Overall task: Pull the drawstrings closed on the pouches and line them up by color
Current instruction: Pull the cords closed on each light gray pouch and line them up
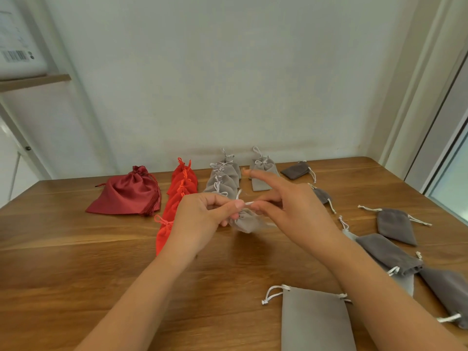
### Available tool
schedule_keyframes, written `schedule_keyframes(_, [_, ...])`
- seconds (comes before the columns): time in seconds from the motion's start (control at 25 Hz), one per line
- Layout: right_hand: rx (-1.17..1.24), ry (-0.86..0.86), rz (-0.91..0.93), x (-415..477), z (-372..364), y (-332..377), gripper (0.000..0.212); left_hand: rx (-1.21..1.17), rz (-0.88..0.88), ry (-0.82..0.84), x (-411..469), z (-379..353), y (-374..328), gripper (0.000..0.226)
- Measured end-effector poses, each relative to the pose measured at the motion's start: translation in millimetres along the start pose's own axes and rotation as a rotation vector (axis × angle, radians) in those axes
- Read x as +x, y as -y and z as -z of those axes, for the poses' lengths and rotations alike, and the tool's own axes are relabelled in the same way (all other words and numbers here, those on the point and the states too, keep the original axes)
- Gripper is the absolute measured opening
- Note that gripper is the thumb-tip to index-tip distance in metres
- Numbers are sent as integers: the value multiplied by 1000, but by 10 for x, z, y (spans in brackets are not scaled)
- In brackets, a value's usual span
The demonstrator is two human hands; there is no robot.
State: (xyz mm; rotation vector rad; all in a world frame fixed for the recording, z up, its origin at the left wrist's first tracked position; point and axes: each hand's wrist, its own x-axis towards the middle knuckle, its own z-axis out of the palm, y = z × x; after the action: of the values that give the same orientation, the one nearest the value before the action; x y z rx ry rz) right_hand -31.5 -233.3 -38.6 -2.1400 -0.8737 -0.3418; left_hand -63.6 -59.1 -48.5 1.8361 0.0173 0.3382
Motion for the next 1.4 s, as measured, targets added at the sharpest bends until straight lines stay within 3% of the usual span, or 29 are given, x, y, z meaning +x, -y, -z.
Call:
schedule_keyframes(0.12, [35, -7, 6, -16, -31, 14, 35, -86, 54, 4, 17, -5, 29, 15])
schedule_keyframes(0.24, [124, -38, -35, -29, -67, 44, 33, -183, 65, 28, -10, -44, 18, 12])
schedule_keyframes(0.48, [45, -147, -55, -31, -152, 80, 23, -249, 97, 85, -46, -90, -14, 21])
schedule_keyframes(0.84, [-29, -161, -45, -33, -234, 57, 17, -295, 233, 74, -81, -118, -7, 18])
schedule_keyframes(1.12, [-95, -254, 177, -4, -353, -54, 21, -416, 339, 24, -36, -118, 56, 15])
schedule_keyframes(1.24, [-75, -258, 179, 27, -335, -108, 20, -540, 367, 81, -33, -103, 48, 7])
schedule_keyframes(1.4, [-167, -219, 265, 44, -214, -165, 26, -272, 179, 121, -77, -102, 9, 17])
